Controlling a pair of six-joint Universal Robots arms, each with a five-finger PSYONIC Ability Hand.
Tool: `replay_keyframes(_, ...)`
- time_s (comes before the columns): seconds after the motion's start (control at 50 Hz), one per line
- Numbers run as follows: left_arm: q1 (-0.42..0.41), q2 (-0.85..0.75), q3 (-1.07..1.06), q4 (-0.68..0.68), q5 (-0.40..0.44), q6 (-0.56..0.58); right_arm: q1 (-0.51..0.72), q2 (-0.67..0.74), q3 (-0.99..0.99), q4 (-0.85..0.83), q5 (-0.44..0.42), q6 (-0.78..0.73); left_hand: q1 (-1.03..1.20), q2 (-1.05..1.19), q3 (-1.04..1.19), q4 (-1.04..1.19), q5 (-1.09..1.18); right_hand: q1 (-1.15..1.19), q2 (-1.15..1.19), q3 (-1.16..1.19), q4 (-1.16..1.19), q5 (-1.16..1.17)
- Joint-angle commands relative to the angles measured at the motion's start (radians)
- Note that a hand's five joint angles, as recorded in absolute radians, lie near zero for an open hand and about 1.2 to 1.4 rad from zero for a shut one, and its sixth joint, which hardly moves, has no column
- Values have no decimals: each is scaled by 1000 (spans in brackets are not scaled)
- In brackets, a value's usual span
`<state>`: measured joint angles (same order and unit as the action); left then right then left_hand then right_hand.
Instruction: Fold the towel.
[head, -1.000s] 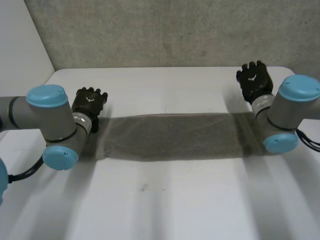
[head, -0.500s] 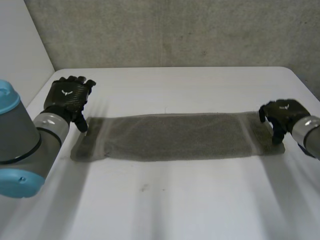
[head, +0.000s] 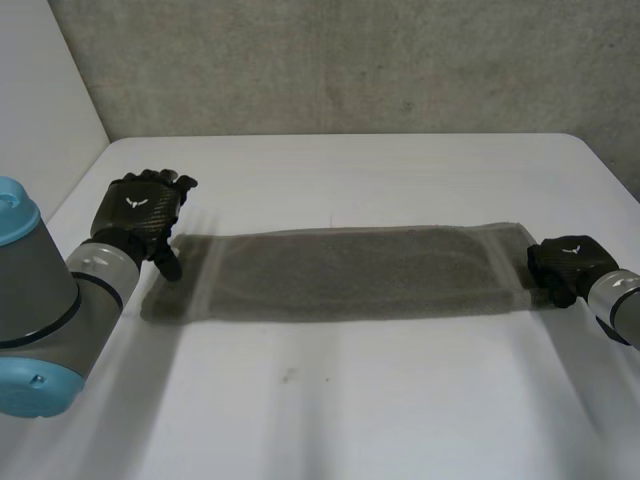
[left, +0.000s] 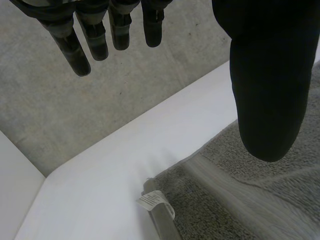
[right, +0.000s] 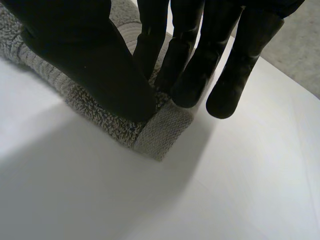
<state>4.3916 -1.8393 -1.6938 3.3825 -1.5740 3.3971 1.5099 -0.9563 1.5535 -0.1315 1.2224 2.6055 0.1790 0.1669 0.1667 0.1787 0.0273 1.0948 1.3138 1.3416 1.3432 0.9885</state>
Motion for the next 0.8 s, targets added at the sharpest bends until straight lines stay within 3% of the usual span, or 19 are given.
replay_keyframes(0.02,-1,3,0,0,0,1,-39,-4,-24,0,29,-18,-4,8,8,-4,-27,302,82,55,53,233)
replay_keyframes(0.2,-1,15,-1,-2,0,-1,-195,-8,-141,27,164,-184,-4,8,8,-4,-27,302,82,55,53,233)
replay_keyframes(0.26,0,17,-3,-2,-1,-1,-220,-21,-165,59,161,-249,-4,8,8,-4,-27,302,82,55,53,233)
replay_keyframes(0.34,0,28,-7,-2,0,-1,-189,-36,-201,81,160,-217,-4,8,8,-4,-27,302,82,55,53,233)
replay_keyframes(0.44,0,31,-7,-2,0,-1,-14,-125,-237,79,157,-73,-4,8,8,-4,-27,302,82,55,53,233)
replay_keyframes(0.48,0,32,-7,-2,0,-1,135,-142,-251,72,155,3,-4,8,8,-4,-27,302,82,55,53,233)
replay_keyframes(0.5,0,32,-9,-2,0,-1,136,-142,-251,72,155,4,-4,8,8,-4,-27,302,82,55,53,233)
replay_keyframes(0.54,0,32,-12,-2,0,-1,311,-140,-257,55,155,59,-4,8,8,-4,-27,302,82,55,53,233)
replay_keyframes(0.6,0,35,-13,-2,0,-2,412,-134,-257,38,155,77,-4,8,8,-4,-27,302,82,55,53,233)
replay_keyframes(0.64,0,37,-18,-2,0,-4,598,-96,-251,-9,158,88,-4,8,8,-4,-27,302,82,55,53,233)
replay_keyframes(0.66,0,37,-20,0,0,-4,599,-96,-251,-10,158,88,-4,8,8,-4,-27,302,82,55,53,233)
replay_keyframes(0.7,-1,37,-20,0,0,-4,738,-26,-253,-48,155,91,-4,8,8,-4,-27,302,82,55,53,233)
replay_keyframes(0.8,-11,35,-21,-2,0,-4,867,109,-274,-51,161,84,-4,8,8,-4,-27,302,82,55,53,233)
